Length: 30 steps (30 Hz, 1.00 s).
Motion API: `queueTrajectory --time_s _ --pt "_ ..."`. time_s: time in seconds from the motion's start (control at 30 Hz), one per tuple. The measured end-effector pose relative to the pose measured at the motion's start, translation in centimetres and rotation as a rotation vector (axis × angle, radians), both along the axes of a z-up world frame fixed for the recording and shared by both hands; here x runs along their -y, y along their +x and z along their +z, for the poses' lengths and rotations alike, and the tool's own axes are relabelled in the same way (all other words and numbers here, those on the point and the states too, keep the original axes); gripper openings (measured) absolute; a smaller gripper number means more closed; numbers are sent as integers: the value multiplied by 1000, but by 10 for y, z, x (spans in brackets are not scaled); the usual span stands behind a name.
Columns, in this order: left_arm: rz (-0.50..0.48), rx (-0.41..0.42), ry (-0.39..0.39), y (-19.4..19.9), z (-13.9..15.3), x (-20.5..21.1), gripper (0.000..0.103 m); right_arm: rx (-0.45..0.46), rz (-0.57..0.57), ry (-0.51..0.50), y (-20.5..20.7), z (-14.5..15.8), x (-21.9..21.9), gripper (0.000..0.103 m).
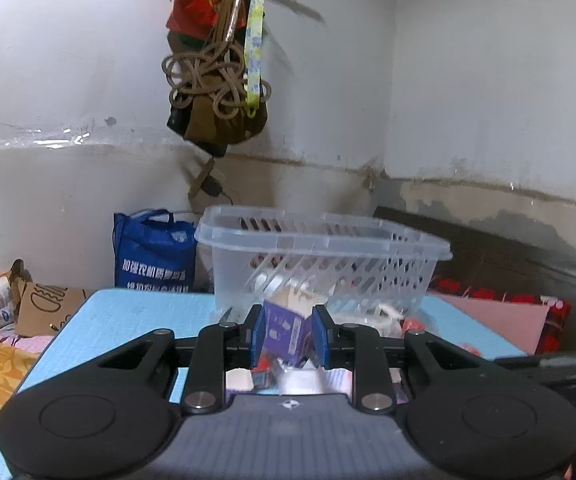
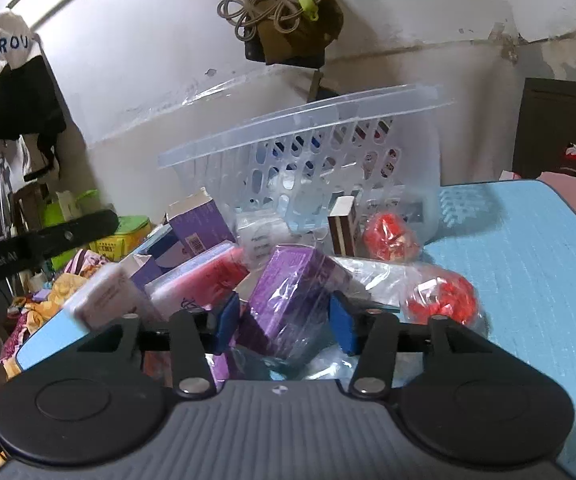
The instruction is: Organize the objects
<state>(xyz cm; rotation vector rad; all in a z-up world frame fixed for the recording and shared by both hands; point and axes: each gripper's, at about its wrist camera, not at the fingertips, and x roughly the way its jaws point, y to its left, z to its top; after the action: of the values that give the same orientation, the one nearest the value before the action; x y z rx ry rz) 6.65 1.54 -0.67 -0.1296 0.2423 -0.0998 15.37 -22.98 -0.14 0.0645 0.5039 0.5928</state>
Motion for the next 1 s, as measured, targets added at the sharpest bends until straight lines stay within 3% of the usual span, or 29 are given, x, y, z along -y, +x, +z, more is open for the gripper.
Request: queueTrajectory --time_s 0.17,0.23,0.33,0.5,0.67,0.8,1.0 --pt "2 -48 31 -5 -12 3 30 5 4 -11 -3 0 -2 48" --pt "13 -32 45 -11 -16 3 34 5 4 -5 -3 -1 -1 48" --pt "24 -28 55 -16 -16 4 40 9 3 -6 -4 0 -1 48" --pt "-2 -23 48 -27 -21 8 60 11 4 -4 -3 0 -2 48" --pt "-25 -26 51 -28 -27 14 62 12 3 -5 -3 -1 -2 47" --pt "-30 -55 66 -24 -31 16 57 15 2 -9 -3 0 -1 47" --pt "-9 -50 89 -29 -36 9 63 17 3 -12 -4 0 -1 47"
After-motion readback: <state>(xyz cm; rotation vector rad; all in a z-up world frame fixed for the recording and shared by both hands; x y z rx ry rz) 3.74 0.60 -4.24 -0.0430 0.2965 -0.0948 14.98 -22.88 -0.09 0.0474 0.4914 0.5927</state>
